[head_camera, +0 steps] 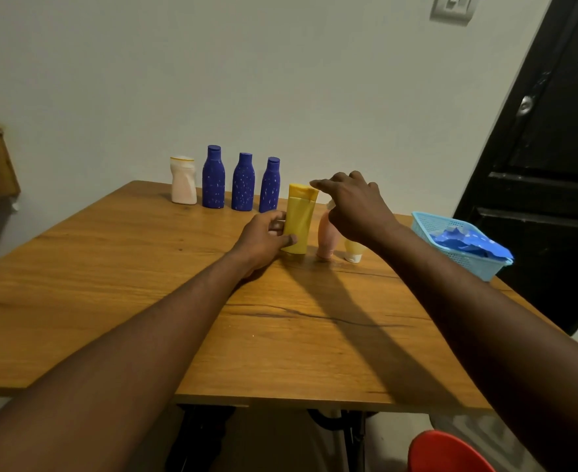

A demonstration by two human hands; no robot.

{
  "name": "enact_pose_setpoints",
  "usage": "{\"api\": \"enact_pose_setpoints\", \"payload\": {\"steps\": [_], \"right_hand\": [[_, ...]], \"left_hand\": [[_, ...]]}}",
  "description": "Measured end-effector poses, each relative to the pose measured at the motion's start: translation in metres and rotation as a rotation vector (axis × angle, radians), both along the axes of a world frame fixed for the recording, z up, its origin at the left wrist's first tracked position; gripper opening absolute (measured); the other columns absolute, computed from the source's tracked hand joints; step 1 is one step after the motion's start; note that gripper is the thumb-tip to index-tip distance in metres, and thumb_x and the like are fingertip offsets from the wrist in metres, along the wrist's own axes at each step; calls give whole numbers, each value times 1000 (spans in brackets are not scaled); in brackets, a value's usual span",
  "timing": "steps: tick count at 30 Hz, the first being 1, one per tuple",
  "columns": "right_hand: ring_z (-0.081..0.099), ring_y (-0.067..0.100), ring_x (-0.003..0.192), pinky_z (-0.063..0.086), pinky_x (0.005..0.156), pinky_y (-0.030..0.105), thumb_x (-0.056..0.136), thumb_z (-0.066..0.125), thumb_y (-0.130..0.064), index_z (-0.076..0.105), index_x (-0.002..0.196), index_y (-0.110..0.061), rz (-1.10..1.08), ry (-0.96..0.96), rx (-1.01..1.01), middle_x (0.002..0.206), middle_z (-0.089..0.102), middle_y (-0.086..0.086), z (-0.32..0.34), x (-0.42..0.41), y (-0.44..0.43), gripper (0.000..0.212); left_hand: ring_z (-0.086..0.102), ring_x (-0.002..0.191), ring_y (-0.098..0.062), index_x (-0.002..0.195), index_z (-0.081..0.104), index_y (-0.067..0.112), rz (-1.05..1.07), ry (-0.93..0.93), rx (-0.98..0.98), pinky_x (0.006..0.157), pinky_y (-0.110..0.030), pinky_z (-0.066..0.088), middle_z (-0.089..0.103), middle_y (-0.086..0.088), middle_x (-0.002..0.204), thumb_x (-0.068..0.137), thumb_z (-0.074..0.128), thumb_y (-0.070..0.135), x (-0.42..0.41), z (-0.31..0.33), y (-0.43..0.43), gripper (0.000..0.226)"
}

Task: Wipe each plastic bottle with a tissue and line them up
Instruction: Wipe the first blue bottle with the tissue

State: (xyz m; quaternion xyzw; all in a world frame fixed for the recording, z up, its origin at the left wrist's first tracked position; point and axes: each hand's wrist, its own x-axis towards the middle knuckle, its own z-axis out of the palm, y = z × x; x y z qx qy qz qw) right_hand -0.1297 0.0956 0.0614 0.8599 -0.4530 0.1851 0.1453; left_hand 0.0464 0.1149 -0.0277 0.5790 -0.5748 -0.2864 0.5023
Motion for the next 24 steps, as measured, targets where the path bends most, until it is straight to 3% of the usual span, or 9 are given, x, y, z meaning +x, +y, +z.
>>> {"api": "enact_pose_setpoints", "payload": {"steps": [4,6,9,13,17,21,24], "right_hand": [[46,29,125,44,98,41,93,54,4,46,149,-21,39,-157,-11,140,55,10,9,-2,2,63],[50,28,122,47,97,37,92,54,9,53,145,-16,81,-259,-9,135,59,11,16,-2,2,59],[56,28,118,48,93,32,92,54,12,60,138,-9,127,-324,-34,132,62,13,32,4,3,51],[55,28,117,44,88,28,93,53,10,62,134,-9,160,-301,-65,131,63,12,53,23,-6,46],[59,29,113,46,88,30,95,53,6,62,131,-7,199,-249,-49,126,66,12,71,52,-31,40],[66,26,105,49,83,26,94,65,-3,62,132,-4,226,-225,54,123,68,12,89,83,-65,38],[64,26,110,46,82,26,91,73,-12,62,132,-5,209,-169,122,128,66,11,96,106,-97,43]], "left_hand": [[54,132,-22,148,48,23,-4,106,10,101,-48,55,55,-3,145,92,74,11,6,4,8,64],[54,132,-20,149,48,22,-4,105,-17,99,-40,55,55,-3,145,93,74,11,13,12,13,63],[57,130,-17,149,48,17,17,-45,-82,99,-30,51,58,-5,144,93,75,18,28,30,16,62],[59,123,-12,145,52,16,58,-143,-160,92,-20,46,62,-1,137,94,73,21,44,54,13,55],[60,122,-13,142,55,17,97,-204,-204,101,-30,50,63,1,135,96,72,22,60,77,-5,50],[61,124,-16,143,55,15,116,-313,-198,100,-27,50,63,-2,138,95,72,19,75,91,-31,50],[62,121,-15,142,55,14,131,-335,-174,92,-22,46,64,-3,138,95,72,17,87,92,-55,50]]}}
